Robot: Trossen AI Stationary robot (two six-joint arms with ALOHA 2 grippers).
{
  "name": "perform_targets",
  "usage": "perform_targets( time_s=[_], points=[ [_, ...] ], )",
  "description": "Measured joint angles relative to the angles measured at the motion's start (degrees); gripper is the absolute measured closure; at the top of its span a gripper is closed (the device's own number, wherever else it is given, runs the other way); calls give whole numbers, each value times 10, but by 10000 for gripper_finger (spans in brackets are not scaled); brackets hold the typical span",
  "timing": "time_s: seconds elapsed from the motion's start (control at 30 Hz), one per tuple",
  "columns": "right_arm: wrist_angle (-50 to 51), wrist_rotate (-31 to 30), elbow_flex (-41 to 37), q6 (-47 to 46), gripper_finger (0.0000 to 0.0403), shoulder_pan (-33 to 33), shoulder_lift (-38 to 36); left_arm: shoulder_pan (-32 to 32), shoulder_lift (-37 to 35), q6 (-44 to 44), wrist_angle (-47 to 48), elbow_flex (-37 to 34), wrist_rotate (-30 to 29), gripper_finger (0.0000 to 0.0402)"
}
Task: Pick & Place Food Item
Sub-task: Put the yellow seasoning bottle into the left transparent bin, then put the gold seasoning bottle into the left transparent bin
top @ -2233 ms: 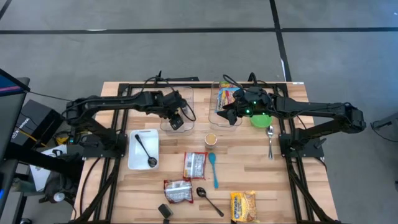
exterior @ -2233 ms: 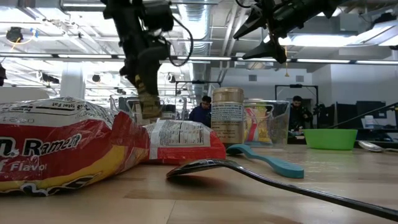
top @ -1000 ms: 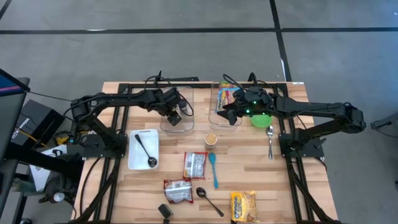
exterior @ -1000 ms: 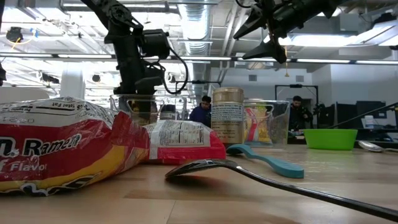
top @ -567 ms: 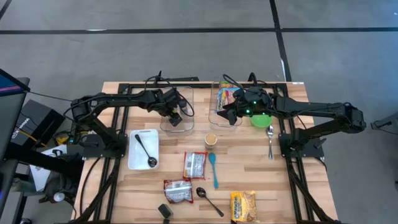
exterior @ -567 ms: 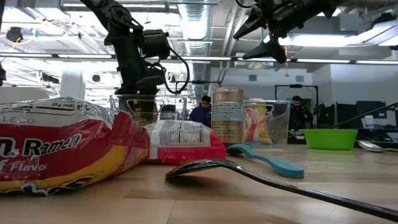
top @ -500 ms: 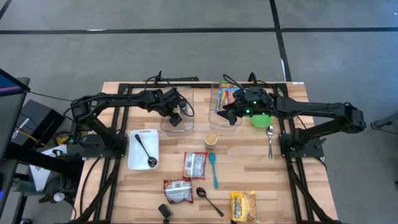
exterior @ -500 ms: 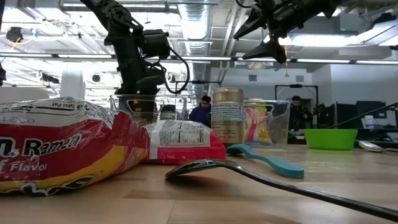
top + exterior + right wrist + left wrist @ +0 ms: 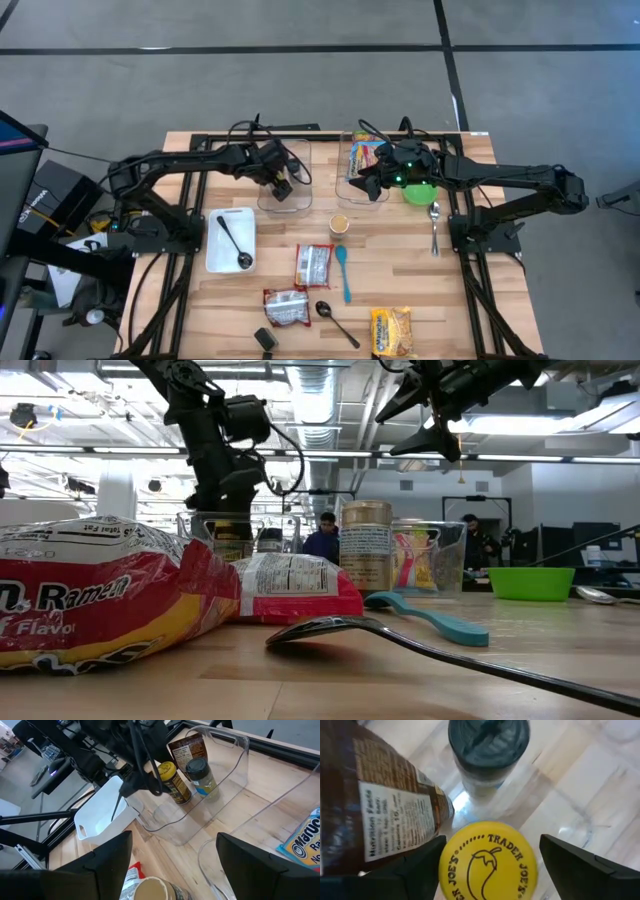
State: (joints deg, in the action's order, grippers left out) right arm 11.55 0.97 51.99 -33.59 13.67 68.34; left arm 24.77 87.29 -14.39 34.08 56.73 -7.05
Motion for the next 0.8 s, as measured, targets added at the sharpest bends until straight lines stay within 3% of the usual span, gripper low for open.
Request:
perform_targets(
  time_s=[0.53,0.8],
  points=[
    [0,0,0,6,121,0,0,-1,-137,0,-12,0,-1,99],
    [0,0,0,6,121,0,0,-40,-218,-41,-38,0,-1,100]
  ],
)
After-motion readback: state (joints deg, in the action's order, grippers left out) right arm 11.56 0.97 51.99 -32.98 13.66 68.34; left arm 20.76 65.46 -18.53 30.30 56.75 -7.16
